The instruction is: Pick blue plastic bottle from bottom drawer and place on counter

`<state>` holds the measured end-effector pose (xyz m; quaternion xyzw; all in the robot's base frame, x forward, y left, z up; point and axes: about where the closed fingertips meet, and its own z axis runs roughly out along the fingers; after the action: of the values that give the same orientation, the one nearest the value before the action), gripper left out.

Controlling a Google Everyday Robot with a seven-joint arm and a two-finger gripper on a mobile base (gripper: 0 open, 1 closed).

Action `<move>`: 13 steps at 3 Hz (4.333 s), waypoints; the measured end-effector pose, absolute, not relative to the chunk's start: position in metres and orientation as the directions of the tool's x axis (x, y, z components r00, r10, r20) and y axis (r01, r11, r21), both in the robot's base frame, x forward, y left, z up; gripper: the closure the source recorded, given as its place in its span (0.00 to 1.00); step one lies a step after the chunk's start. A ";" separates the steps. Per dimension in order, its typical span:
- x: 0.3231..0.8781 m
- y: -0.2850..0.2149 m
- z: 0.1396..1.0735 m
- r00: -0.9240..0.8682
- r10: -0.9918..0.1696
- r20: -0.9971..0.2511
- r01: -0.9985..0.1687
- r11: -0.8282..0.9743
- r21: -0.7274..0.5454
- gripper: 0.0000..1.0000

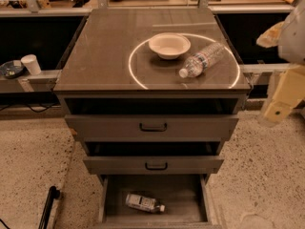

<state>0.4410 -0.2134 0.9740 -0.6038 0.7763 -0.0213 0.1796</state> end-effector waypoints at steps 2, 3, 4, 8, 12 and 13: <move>0.440 -0.144 0.821 -0.179 -0.851 -0.494 -0.972 0.229 -0.042 0.00; 0.421 -0.122 0.749 -0.189 -0.819 -0.542 -0.982 0.162 0.098 0.00; 0.420 -0.121 0.741 -0.195 -0.816 -0.543 -0.981 0.157 0.116 0.00; 0.378 -0.051 0.636 -0.156 -0.717 -0.679 -0.982 0.187 0.028 0.00; 0.330 -0.002 0.459 -0.002 -0.766 -0.642 -1.000 0.015 -0.015 0.00; 0.351 0.012 0.433 0.032 -0.683 -0.730 -0.997 0.030 -0.072 0.00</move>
Offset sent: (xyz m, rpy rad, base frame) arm -0.0096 0.1083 -0.2513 0.4136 0.2520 0.1254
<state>0.3512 0.0124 0.4332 -0.6483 0.6477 0.2540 0.3091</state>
